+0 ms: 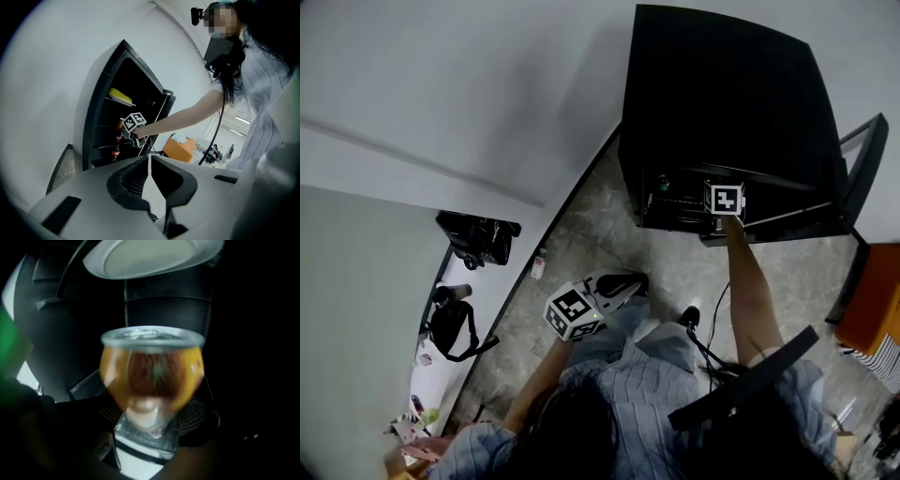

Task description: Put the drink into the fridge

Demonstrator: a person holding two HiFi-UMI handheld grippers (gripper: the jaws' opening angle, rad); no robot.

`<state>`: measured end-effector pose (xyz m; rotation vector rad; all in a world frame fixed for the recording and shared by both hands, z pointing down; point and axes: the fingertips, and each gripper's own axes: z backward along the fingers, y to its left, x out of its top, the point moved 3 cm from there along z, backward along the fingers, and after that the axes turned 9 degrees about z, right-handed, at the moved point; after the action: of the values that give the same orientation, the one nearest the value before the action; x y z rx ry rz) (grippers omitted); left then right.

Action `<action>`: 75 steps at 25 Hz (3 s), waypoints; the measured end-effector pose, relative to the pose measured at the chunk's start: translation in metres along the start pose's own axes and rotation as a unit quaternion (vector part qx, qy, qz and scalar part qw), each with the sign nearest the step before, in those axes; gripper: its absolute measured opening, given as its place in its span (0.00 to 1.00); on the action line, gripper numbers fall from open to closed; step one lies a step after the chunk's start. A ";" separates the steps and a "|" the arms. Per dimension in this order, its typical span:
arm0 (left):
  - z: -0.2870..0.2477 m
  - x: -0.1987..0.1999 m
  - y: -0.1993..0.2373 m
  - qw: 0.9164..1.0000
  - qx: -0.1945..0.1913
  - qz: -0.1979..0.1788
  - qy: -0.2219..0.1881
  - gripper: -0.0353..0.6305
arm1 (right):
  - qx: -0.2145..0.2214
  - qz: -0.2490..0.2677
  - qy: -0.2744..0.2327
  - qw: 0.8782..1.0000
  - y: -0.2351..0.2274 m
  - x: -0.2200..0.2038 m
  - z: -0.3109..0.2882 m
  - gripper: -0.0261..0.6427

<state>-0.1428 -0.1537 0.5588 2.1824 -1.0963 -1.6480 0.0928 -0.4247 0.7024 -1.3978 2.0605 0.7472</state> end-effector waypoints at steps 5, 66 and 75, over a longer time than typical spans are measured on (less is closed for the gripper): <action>-0.008 0.002 -0.005 1.000 -0.011 -0.002 -0.003 0.07 | 0.026 -0.045 -0.003 0.999 0.013 -0.021 0.019 0.53; -0.103 -0.041 -0.196 0.995 0.067 0.014 -0.072 0.07 | 0.291 -0.053 -0.166 0.941 0.050 -0.120 0.391 0.24; -0.096 -0.086 -0.219 0.992 0.103 0.052 -0.056 0.07 | 0.336 -0.048 -0.137 0.930 0.071 -0.159 0.403 0.24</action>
<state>0.0299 0.0316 0.5367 2.1304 -1.4456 -1.6965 0.1259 -0.0182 0.5399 -0.9277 1.7636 0.1406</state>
